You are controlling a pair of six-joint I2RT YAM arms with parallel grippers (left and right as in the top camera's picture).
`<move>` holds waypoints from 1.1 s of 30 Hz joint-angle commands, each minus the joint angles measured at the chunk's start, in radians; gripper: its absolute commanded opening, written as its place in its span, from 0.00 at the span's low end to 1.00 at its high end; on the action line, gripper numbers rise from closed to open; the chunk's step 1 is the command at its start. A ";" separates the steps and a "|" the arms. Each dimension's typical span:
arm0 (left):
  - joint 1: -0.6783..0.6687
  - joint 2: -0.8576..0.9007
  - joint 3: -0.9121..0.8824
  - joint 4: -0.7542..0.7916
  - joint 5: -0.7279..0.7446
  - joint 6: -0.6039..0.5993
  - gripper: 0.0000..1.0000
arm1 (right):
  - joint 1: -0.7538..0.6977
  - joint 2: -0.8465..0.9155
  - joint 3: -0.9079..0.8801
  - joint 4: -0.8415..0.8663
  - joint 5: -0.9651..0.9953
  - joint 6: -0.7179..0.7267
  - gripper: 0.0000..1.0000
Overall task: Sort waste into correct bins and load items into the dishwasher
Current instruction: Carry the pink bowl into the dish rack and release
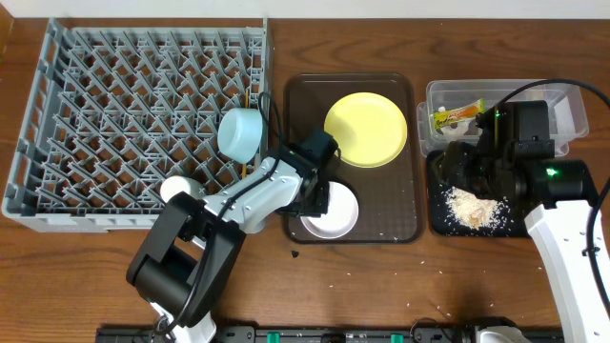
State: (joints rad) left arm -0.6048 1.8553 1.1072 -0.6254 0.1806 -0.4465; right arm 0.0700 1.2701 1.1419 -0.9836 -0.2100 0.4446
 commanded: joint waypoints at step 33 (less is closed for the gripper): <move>0.160 -0.359 0.217 -0.355 -1.432 -0.018 0.07 | -0.005 -0.004 0.009 -0.004 -0.008 0.011 0.55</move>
State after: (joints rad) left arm -0.4839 1.4242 1.3354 -0.9871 -0.9588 -0.4706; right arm 0.0700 1.2701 1.1419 -0.9863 -0.2104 0.4446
